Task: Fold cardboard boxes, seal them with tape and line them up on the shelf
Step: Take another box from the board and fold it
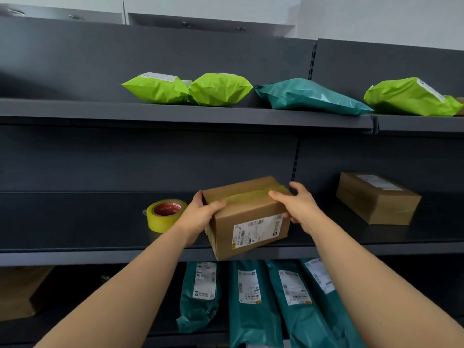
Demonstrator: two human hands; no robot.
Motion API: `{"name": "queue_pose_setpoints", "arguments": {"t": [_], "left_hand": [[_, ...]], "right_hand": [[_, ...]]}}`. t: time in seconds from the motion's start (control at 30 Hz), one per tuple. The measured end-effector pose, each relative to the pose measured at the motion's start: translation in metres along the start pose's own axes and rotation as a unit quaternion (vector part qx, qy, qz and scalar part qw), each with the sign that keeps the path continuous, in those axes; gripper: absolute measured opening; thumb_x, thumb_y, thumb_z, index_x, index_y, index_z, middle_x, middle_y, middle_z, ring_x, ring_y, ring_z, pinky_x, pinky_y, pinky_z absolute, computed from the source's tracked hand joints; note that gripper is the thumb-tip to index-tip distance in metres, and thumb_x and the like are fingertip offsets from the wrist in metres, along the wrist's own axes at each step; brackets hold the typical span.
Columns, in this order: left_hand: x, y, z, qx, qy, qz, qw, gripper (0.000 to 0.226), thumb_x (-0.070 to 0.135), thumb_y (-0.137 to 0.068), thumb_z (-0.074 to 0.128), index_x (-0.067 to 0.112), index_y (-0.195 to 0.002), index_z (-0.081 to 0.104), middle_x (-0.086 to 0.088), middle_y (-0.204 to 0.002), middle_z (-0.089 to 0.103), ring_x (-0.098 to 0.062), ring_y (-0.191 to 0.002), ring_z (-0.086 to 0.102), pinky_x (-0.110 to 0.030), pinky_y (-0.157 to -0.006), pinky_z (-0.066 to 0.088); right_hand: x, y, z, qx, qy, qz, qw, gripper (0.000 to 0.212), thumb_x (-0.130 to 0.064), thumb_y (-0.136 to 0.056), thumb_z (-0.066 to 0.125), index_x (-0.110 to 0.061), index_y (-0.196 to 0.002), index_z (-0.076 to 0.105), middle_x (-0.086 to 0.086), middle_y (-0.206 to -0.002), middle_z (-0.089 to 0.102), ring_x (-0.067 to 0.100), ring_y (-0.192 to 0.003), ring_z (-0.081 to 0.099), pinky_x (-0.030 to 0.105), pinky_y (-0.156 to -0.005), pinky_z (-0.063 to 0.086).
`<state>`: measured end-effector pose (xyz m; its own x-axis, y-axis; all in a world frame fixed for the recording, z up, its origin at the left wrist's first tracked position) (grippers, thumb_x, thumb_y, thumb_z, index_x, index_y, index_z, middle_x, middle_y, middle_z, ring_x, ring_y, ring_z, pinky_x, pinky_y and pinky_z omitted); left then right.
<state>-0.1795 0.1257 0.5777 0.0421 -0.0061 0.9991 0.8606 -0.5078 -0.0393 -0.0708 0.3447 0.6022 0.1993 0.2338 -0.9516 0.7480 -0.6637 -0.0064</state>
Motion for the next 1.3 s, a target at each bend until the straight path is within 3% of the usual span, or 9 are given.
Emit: {"name": "queue_pose_setpoints", "arguments": {"t": [0.1, 0.2, 0.27, 0.5, 0.77, 0.9, 1.03, 1.2, 1.3], "left_hand": [[-0.002, -0.005, -0.004, 0.017, 0.042, -0.016, 0.999, 0.043, 0.016, -0.095, 0.059, 0.018, -0.135, 0.043, -0.007, -0.125, 0.060, -0.017, -0.101, 0.060, -0.030, -0.086, 0.048], [-0.007, -0.010, -0.016, 0.062, 0.099, -0.031, 0.993, 0.060, 0.019, -0.098, 0.055, 0.020, -0.152, 0.027, 0.001, -0.113, 0.057, -0.015, -0.094, 0.059, -0.033, -0.090, 0.047], [-0.009, -0.015, -0.029, 0.099, 0.124, -0.044, 0.986, 0.062, 0.020, -0.098, 0.056, 0.020, -0.153, 0.026, -0.002, -0.116, 0.056, -0.016, -0.092, 0.059, -0.035, -0.088, 0.047], [-0.017, -0.038, -0.050, 0.137, 0.147, -0.108, 0.974, 0.052, 0.021, -0.094, 0.061, 0.028, -0.143, 0.043, -0.011, -0.120, 0.061, -0.031, -0.106, 0.063, -0.051, -0.095, 0.051], [-0.017, -0.063, -0.042, 0.129, 0.130, -0.116, 0.976, 0.049, 0.019, -0.096, 0.059, 0.028, -0.142, 0.046, -0.011, -0.116, 0.062, -0.029, -0.099, 0.064, -0.048, -0.089, 0.054], [-0.017, -0.063, -0.038, 0.142, 0.139, -0.122, 0.973, 0.043, 0.036, -0.096, 0.059, 0.024, -0.136, 0.050, -0.008, -0.110, 0.064, -0.029, -0.100, 0.064, -0.048, -0.095, 0.052], [-0.014, -0.055, -0.048, 0.170, 0.048, -0.108, 0.978, 0.055, 0.054, -0.093, 0.052, 0.018, -0.135, 0.047, -0.009, -0.114, 0.061, -0.031, -0.107, 0.060, -0.050, -0.100, 0.047], [-0.008, -0.045, -0.047, 0.120, 0.072, -0.095, 0.986, 0.032, 0.034, -0.093, 0.057, 0.012, -0.117, 0.059, -0.010, -0.108, 0.066, -0.027, -0.107, 0.060, -0.047, -0.105, 0.044], [-0.002, -0.041, -0.049, 0.127, 0.052, -0.091, 0.986, 0.039, 0.029, -0.094, 0.060, 0.011, -0.126, 0.049, -0.005, -0.115, 0.059, -0.023, -0.113, 0.053, -0.043, -0.105, 0.039]], "right_hand": [[0.001, -0.008, 0.006, -0.021, -0.003, 0.036, 0.999, 0.052, -0.039, -0.084, 0.071, -0.016, -0.128, 0.055, 0.004, -0.095, 0.063, 0.011, -0.057, 0.049, 0.021, -0.043, 0.035], [0.002, -0.013, 0.011, -0.026, -0.006, 0.051, 0.998, 0.032, -0.038, -0.089, 0.065, -0.014, -0.111, 0.063, 0.004, -0.080, 0.057, 0.011, -0.056, 0.045, 0.022, -0.043, 0.033], [0.004, -0.017, 0.017, -0.037, 0.002, 0.051, 0.998, 0.030, -0.037, -0.090, 0.064, -0.012, -0.105, 0.064, 0.004, -0.076, 0.055, 0.011, -0.054, 0.045, 0.023, -0.044, 0.034], [0.010, -0.032, 0.037, -0.094, -0.020, 0.079, 0.992, 0.027, -0.035, -0.089, 0.064, -0.012, -0.102, 0.060, 0.003, -0.074, 0.055, 0.011, -0.049, 0.043, 0.023, -0.042, 0.035], [0.015, -0.049, 0.033, -0.084, -0.029, 0.094, 0.992, 0.023, -0.033, -0.090, 0.063, -0.014, -0.102, 0.064, 0.004, -0.077, 0.057, 0.009, -0.049, 0.040, 0.021, -0.042, 0.029], [0.017, -0.051, 0.034, -0.079, -0.045, 0.088, 0.992, 0.025, -0.035, -0.091, 0.063, -0.013, -0.103, 0.064, 0.003, -0.075, 0.057, 0.009, -0.049, 0.041, 0.022, -0.042, 0.032], [0.014, -0.051, 0.034, -0.066, -0.038, 0.091, 0.993, 0.029, -0.036, -0.090, 0.064, -0.010, -0.104, 0.063, 0.004, -0.072, 0.054, 0.010, -0.050, 0.041, 0.023, -0.042, 0.033], [-0.003, -0.049, 0.023, -0.012, -0.020, 0.087, 0.996, 0.021, -0.032, -0.087, 0.064, -0.012, -0.089, 0.056, 0.003, -0.070, 0.043, 0.012, -0.052, 0.035, 0.025, -0.043, 0.031], [-0.014, -0.045, 0.019, 0.000, -0.009, 0.075, 0.997, 0.023, -0.032, -0.087, 0.065, -0.012, -0.086, 0.054, 0.003, -0.070, 0.042, 0.013, -0.054, 0.034, 0.026, -0.045, 0.030]]}}
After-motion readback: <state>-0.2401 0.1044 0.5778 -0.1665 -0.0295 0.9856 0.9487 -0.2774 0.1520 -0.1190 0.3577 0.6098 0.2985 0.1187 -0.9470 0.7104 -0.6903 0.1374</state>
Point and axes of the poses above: each hand's wrist, its own y-axis away from the middle knuckle, its own z-axis out of the palm, x = y × z, the point moved 7 cm from there along -y, towards the middle knuckle
